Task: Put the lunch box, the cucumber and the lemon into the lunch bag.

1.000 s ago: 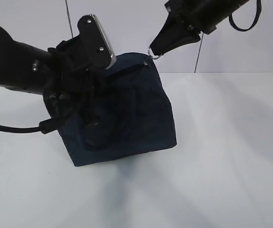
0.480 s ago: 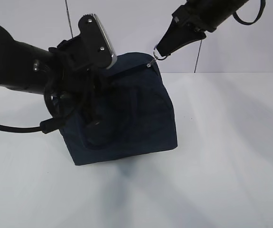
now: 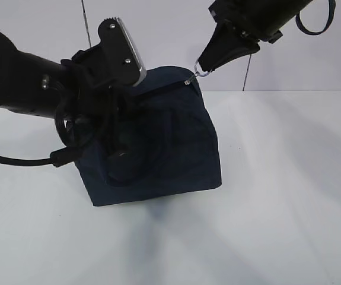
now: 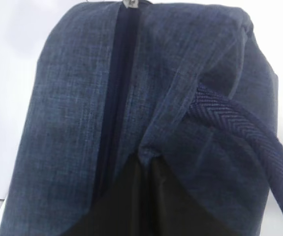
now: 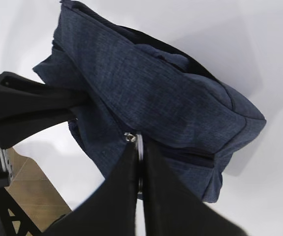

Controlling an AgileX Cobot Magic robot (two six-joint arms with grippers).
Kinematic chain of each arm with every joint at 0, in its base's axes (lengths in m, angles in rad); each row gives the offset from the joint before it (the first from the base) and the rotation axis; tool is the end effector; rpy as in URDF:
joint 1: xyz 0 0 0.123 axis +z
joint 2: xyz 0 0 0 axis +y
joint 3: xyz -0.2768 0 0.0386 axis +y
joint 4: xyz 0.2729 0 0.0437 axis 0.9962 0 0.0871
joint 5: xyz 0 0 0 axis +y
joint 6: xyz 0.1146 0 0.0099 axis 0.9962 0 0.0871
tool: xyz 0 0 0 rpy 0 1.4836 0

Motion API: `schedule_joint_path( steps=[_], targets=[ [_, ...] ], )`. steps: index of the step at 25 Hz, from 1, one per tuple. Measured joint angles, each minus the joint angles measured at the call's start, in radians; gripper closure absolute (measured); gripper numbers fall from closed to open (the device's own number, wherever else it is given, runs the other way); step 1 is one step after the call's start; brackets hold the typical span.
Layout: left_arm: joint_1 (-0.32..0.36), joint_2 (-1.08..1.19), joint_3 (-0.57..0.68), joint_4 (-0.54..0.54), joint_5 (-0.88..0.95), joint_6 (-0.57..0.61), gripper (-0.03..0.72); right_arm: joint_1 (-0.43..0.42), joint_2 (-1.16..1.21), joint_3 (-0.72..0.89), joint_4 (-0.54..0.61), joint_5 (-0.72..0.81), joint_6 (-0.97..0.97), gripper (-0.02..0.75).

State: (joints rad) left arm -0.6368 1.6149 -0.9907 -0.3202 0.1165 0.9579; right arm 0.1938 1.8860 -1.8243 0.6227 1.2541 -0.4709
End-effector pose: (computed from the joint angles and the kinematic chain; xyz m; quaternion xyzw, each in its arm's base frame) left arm 0.3105 -0.2349 0.2044 0.5399 0.7141 -0.0157 0.4453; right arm 0.4151 0.1465 0.3131 -0.2640 0.9012 0.2778 0.2024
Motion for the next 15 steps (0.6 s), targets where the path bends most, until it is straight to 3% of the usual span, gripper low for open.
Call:
schedule_joint_path(
  steps=[7,15],
  targets=[
    [0.000,0.000,0.000,0.000,-0.005,0.000,0.691,0.000,0.000,0.000,-0.033,0.000,0.047,0.730],
    [0.022,0.000,0.000,-0.002,-0.019,0.000,0.691,0.000,0.000,0.000,0.091,0.000,0.060,0.730]
  ],
)
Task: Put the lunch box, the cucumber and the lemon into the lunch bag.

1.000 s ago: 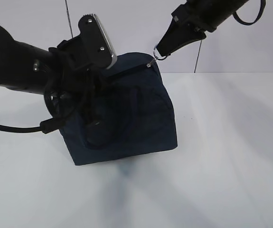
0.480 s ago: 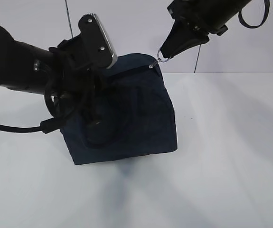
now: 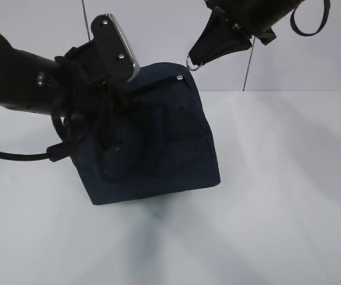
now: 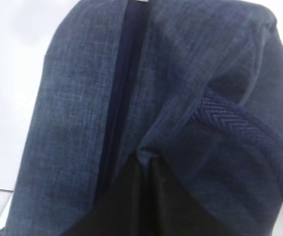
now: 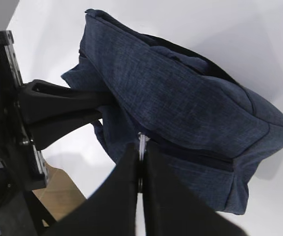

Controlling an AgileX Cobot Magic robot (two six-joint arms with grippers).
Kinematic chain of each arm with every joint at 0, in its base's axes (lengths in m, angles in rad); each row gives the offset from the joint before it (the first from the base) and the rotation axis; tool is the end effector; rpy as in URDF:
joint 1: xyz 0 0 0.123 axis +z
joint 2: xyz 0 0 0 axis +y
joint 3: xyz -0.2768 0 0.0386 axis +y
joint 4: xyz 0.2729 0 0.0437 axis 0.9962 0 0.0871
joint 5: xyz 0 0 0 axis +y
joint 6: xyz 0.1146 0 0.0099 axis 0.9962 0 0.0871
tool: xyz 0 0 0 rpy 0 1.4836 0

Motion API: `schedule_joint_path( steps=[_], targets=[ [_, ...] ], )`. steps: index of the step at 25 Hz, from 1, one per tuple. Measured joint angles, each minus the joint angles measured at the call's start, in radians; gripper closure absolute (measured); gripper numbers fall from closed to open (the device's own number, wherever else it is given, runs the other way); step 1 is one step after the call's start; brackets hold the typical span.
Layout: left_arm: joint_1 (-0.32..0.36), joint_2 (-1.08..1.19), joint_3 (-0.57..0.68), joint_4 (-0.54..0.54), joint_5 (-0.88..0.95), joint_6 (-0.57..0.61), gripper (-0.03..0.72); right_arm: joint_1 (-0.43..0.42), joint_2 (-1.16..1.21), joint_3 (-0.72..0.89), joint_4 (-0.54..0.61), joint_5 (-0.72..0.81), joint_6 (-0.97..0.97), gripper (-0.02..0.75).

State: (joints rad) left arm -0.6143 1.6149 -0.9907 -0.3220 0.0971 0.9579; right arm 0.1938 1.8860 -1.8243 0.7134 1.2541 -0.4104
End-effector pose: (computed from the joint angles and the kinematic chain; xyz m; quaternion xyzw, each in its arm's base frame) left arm 0.3172 -0.2281 0.2060 0.5276 0.7181 -0.0084 0.4537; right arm 0.4135 0.1541 0.3192 -0.2264 0.8966 0.3262 0.1960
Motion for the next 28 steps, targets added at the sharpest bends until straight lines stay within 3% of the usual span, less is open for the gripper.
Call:
schedule_joint_path(
  steps=[7,14,28],
  targets=[
    [0.002,0.002,0.002,0.002,-0.012,0.000,0.691,-0.002,0.026,0.000,0.022,-0.004,0.162,0.730],
    [0.010,0.006,0.004,0.011,-0.023,0.000,0.691,-0.006,0.095,0.000,0.169,-0.023,0.187,0.730],
    [0.054,0.008,0.008,0.027,-0.042,0.000,0.691,-0.016,0.175,0.000,0.165,-0.029,0.173,0.730]
  ],
)
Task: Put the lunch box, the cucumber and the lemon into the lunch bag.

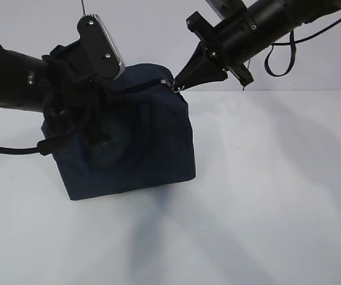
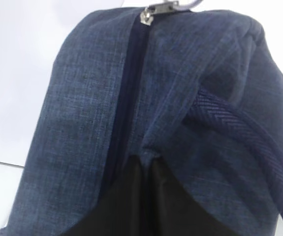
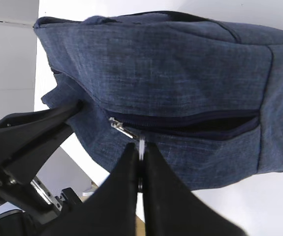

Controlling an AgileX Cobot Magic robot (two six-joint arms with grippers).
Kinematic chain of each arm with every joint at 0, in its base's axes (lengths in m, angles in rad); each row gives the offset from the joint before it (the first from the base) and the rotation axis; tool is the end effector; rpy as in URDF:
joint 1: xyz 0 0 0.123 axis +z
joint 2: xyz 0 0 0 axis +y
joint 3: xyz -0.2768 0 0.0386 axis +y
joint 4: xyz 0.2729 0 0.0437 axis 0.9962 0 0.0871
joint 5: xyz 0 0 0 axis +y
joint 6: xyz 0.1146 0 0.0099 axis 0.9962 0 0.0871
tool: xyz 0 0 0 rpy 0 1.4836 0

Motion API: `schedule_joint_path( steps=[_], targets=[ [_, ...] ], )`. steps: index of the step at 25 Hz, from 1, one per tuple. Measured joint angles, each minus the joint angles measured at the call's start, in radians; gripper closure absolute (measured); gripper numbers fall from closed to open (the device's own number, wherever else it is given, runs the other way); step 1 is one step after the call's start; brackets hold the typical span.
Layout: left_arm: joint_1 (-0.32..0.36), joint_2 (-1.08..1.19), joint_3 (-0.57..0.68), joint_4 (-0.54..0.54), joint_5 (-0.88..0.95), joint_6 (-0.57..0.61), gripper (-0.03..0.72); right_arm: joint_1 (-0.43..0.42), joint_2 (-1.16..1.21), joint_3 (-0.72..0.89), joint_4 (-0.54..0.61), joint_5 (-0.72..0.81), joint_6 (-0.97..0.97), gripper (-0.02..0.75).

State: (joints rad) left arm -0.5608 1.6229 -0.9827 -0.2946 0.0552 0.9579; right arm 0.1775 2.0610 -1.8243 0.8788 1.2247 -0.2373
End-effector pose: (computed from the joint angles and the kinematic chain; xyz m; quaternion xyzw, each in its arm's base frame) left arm 0.3313 -0.2103 0.2039 0.5121 0.7228 0.0168 0.4637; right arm 0.4460 0.1647 0.2534 -0.0834 0.9028 0.4096 0.1011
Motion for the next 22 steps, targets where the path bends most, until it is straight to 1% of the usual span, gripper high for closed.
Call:
schedule_joint_path(
  steps=[6,13,22],
  targets=[
    [0.000,0.000,0.000,0.023,0.000,0.000,0.691,-0.023,0.000,0.000,0.048,0.000,-0.002,0.730],
    [0.000,0.000,0.000,0.028,0.000,0.000,0.691,-0.057,0.000,0.000,0.059,0.000,-0.004,0.730],
    [0.000,0.000,0.000,0.028,0.000,0.000,0.691,-0.059,0.008,0.000,0.059,0.000,-0.021,0.730]
  ],
)
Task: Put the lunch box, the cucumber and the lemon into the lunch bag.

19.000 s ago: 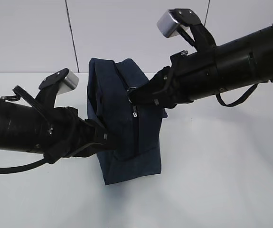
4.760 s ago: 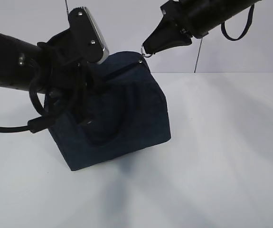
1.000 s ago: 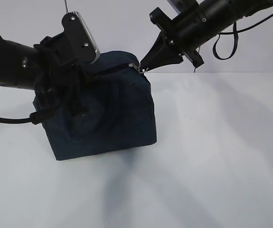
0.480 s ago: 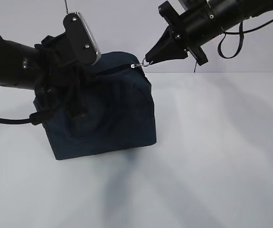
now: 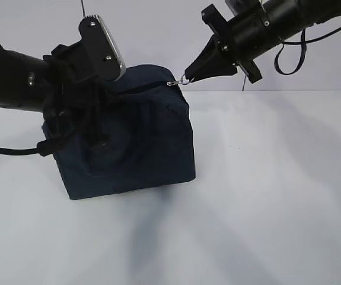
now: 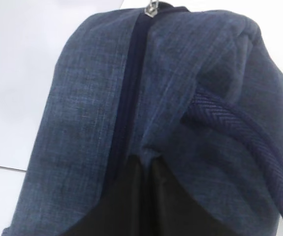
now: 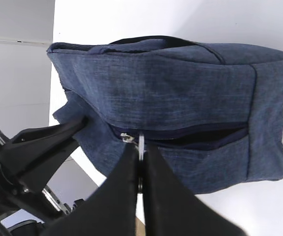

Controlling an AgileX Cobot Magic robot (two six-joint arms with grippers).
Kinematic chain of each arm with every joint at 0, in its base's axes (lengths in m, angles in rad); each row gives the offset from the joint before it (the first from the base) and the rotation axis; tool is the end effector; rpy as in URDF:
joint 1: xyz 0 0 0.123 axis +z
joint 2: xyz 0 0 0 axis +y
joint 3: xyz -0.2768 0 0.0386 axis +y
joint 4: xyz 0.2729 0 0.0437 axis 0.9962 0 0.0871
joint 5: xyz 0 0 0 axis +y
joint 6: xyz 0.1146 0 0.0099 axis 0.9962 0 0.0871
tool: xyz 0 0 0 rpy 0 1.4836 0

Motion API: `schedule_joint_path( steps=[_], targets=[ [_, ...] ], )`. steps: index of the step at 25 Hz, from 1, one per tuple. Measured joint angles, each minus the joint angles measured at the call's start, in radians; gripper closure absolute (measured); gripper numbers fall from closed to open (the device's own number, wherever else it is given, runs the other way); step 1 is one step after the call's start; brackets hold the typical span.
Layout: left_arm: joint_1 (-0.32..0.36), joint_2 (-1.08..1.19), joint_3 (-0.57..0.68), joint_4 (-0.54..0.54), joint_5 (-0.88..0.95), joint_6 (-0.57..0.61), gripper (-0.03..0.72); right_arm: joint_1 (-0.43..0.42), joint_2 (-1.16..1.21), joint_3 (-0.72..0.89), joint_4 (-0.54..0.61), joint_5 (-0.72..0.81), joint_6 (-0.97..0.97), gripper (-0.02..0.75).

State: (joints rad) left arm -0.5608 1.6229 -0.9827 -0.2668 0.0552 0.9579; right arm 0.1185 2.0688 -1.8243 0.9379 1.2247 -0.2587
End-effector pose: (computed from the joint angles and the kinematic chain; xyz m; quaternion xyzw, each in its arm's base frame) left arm 0.3314 -0.2101 0.2038 0.5219 0.7159 0.0239 0.4632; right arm 0.4563 0.1422 0.2547 -0.0559 0.8934 0.4307 0.1145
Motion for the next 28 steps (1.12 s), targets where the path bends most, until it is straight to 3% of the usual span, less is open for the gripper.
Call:
schedule_joint_path(
  steps=[13,28],
  targets=[
    [0.000,0.000,0.000,0.000,-0.002,0.000,0.691,-0.031,0.021,0.000,-0.027,-0.014,-0.019,0.730],
    [0.000,0.002,0.000,0.000,-0.002,0.000,0.691,-0.033,0.053,-0.002,-0.183,-0.018,-0.038,0.730]
  ],
)
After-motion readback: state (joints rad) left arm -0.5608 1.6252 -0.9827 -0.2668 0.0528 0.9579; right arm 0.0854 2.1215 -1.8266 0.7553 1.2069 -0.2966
